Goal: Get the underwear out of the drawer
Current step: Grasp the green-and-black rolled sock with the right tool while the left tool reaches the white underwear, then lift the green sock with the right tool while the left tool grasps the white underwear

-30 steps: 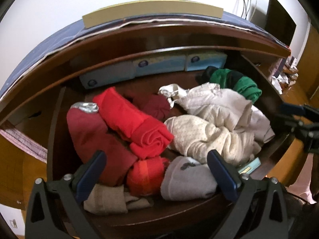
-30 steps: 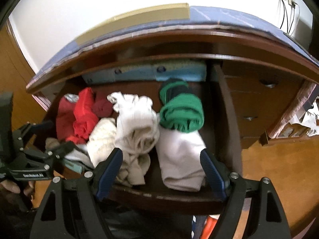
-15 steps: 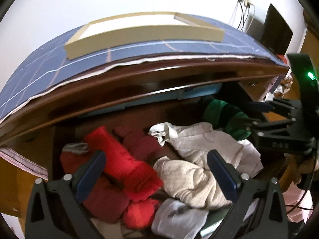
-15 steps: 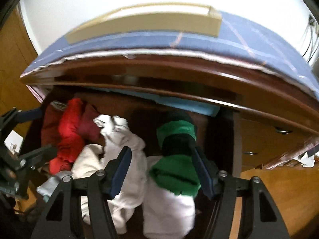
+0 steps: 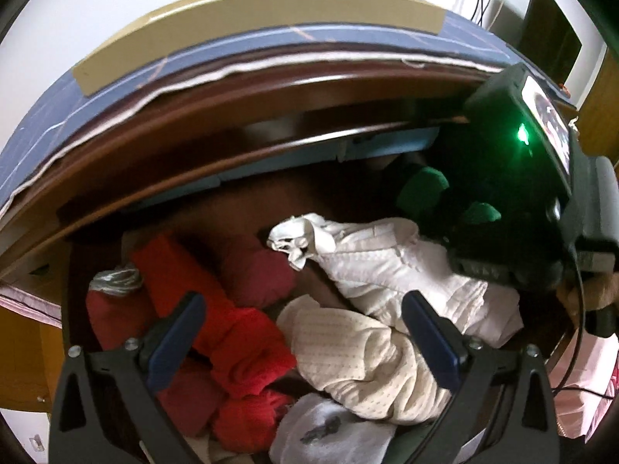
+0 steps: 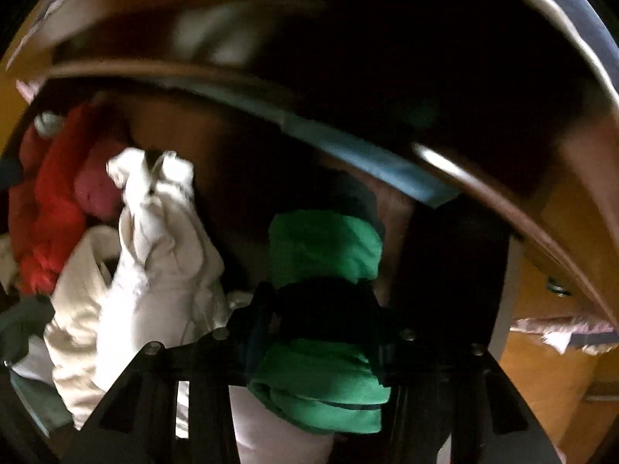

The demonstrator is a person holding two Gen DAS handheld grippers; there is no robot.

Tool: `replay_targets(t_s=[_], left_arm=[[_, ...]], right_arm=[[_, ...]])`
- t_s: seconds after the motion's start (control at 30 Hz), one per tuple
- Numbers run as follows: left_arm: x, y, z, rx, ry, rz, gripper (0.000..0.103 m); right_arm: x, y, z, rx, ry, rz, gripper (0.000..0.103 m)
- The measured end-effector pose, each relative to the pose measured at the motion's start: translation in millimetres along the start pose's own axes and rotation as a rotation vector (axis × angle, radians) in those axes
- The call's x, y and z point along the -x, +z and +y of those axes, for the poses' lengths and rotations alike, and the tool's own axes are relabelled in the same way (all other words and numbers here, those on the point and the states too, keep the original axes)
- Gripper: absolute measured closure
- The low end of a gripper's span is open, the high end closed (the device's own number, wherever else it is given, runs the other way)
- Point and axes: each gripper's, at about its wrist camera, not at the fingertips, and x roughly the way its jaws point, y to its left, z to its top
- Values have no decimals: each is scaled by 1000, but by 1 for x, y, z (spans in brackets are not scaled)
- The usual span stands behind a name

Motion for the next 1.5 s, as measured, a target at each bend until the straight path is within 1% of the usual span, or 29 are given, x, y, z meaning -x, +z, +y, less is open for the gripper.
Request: replay_targets(t_s=[0.03, 0.07, 0.1, 0.17, 0.2, 0.27, 0.37, 0.43, 0.53, 0.57, 0.63, 0.7, 0.77, 0.8, 0.83, 0.9, 0.97, 1.03, 1.07, 1.13, 1.17, 1.23, 1.33, 1.5], left_arm=[[-2, 1, -3, -2, 2, 10, 1], [-3, 2, -4, -2, 1, 19, 1], [-5, 2, -4, -2, -2, 25, 1], [-8, 5, -10, -4, -20, 44, 1], [-9, 6, -14, -4, -31, 49, 1], [-16, 10, -18, 9, -35, 68, 1], [-26, 15, -24, 42, -31, 104, 1], [-32, 18, -29, 77, -39, 133, 2], [-38, 22, -35, 130, -44, 153, 2], [-40, 24, -37, 157, -41, 154, 2], [-44, 25, -41, 207, -27, 155, 2], [-49, 23, -46, 254, -16, 170, 2], [-58, 20, -52, 297, -14, 226, 2], [-64, 18, -54, 321, -8, 263, 2], [-65, 18, -54, 333, -8, 275, 4], [-65, 16, -52, 371, -17, 274, 8], [-66, 14, -49, 402, -38, 275, 14], [-70, 11, -46, 421, -74, 298, 27], [-70, 11, -46, 421, -81, 295, 30], [-67, 12, -45, 402, -102, 281, 46], [-66, 11, -46, 395, -118, 275, 48], [-62, 9, -41, 399, -148, 257, 57], [-54, 8, -31, 392, -191, 239, 64], [-27, 5, -21, 322, -251, 187, 64]], right_arm=[[1, -2, -2, 5, 11, 6, 63], [3, -3, -4, 1, 21, 6, 70], [7, -7, -10, -16, 48, -3, 74], [20, -16, -19, -59, 107, -53, 75], [25, -20, -23, -78, 121, -72, 76], [44, -33, -35, -147, 168, -145, 77], [83, -59, -50, -233, 242, -299, 77], [102, -70, -55, -264, 256, -368, 77], [123, -91, -62, -315, 238, -451, 77], [121, -87, -57, -321, 233, -467, 77], [132, -103, -55, -321, 218, -517, 77], [140, -111, -53, -317, 217, -557, 77], [145, -107, -48, -315, 227, -578, 77], [148, -110, -48, -322, 237, -588, 77], [149, -112, -49, -327, 247, -594, 77], [149, -116, -49, -333, 260, -603, 77], [148, -122, -49, -340, 260, -607, 77], [149, -126, -52, -357, 267, -607, 77], [147, -129, -54, -368, 273, -608, 77], [148, -133, -56, -386, 280, -614, 77], [149, -135, -57, -396, 279, -619, 77], [150, -137, -59, -416, 275, -622, 77], [150, -139, -61, -454, 295, -625, 77], [158, -137, -62, -485, 297, -637, 77]])
